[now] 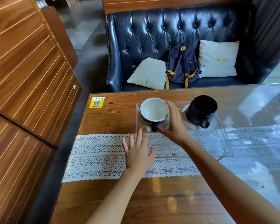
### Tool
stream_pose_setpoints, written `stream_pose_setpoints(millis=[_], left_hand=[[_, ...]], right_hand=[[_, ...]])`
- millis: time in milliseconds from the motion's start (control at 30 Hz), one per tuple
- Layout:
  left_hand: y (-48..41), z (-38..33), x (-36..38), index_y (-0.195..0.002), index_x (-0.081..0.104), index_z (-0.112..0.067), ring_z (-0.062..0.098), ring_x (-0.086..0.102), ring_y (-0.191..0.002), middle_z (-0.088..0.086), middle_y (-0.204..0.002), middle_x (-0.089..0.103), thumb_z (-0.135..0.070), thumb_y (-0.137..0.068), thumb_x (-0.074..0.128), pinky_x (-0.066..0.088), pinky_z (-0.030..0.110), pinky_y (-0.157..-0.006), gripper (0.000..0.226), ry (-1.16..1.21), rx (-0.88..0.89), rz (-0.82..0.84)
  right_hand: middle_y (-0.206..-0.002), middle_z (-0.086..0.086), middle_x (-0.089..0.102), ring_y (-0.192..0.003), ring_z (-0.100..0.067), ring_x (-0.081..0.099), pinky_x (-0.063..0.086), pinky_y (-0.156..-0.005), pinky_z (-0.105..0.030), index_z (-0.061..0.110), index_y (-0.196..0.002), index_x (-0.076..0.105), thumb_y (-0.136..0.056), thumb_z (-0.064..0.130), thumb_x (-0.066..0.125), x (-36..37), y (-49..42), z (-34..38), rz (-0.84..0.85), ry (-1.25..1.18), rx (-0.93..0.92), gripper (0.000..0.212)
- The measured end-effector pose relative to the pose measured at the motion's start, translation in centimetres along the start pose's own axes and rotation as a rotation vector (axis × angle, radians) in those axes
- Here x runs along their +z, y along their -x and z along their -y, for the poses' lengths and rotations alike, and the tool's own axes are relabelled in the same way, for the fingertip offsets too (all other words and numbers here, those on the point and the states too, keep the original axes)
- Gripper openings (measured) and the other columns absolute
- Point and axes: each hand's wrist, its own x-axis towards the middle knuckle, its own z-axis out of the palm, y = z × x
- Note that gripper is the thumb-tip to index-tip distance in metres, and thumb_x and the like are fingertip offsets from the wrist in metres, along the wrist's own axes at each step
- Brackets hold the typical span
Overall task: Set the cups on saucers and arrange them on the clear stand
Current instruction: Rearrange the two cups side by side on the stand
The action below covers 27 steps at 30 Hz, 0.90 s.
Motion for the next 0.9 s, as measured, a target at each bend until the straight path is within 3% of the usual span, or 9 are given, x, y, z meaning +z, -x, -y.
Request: stream_pose_setpoints(millis=[100, 233, 433, 600, 800, 900], left_hand=[[-0.1, 0.0, 0.1, -0.148, 0.0, -0.025, 0.026, 0.007, -0.144, -0.006, -0.159, -0.005, -0.053, -0.089, 0.027, -0.012, 0.056, -0.112, 0.07, -0.009, -0.004, -0.008], [-0.2, 0.0, 0.2, -0.147, 0.002, -0.026, 0.026, 0.013, -0.142, -0.007, -0.16, -0.001, -0.053, -0.088, 0.028, -0.01, 0.057, -0.113, 0.07, 0.011, -0.017, -0.027], [-0.3, -0.3, 0.4, -0.147, 0.005, -0.027, 0.026, 0.019, -0.14, -0.009, -0.159, 0.006, -0.053, -0.086, 0.032, -0.01, 0.057, -0.113, 0.072, 0.052, -0.061, -0.058], [-0.2, -0.2, 0.6, -0.147, 0.004, -0.028, 0.026, 0.018, -0.14, -0.009, -0.159, 0.008, -0.053, -0.086, 0.032, -0.008, 0.057, -0.114, 0.072, 0.054, -0.058, -0.067], [-0.1, 0.1, 0.4, -0.147, 0.0, -0.03, 0.024, 0.01, -0.143, -0.01, -0.159, 0.003, -0.053, -0.088, 0.034, -0.008, 0.055, -0.113, 0.071, 0.073, -0.028, -0.053], [0.1, 0.5, 0.2, -0.146, 0.0, -0.033, 0.02, 0.001, -0.145, -0.011, -0.159, 0.0, -0.05, -0.09, 0.035, -0.012, 0.055, -0.113, 0.068, 0.073, 0.018, -0.065]], right_hand=[[-0.149, -0.004, 0.035, -0.138, -0.015, 0.032, 0.03, -0.112, -0.031, 0.016, -0.145, 0.021, -0.074, 0.023, 0.073, 0.7, 2.1, -0.4, -0.06, -0.085, 0.075, 0.088], [-0.133, 0.02, 0.04, -0.121, 0.009, 0.037, 0.037, -0.091, -0.013, 0.026, -0.141, 0.022, -0.074, 0.026, 0.073, 1.3, 3.2, -0.1, -0.085, -0.075, 0.089, 0.084], [-0.135, 0.002, 0.055, -0.11, 0.002, 0.045, 0.041, -0.079, -0.024, 0.024, -0.138, 0.026, -0.075, 0.026, 0.073, 1.8, 3.3, -0.1, -0.128, -0.048, 0.169, 0.079], [-0.137, 0.0, 0.054, -0.122, -0.017, 0.051, 0.043, -0.081, -0.027, 0.02, -0.139, 0.026, -0.077, 0.028, 0.072, 1.9, 3.3, -0.3, -0.117, -0.025, 0.17, 0.077], [-0.142, -0.001, 0.046, -0.126, -0.006, 0.04, 0.037, -0.098, -0.025, 0.015, -0.142, 0.026, -0.076, 0.027, 0.075, 0.6, 3.1, 1.0, -0.04, -0.163, 0.197, 0.083], [-0.141, -0.003, 0.047, -0.127, -0.011, 0.042, 0.037, -0.104, -0.028, 0.013, -0.138, 0.038, -0.083, 0.031, 0.068, -0.9, 4.6, 1.6, -0.043, -0.122, 0.141, 0.065]])
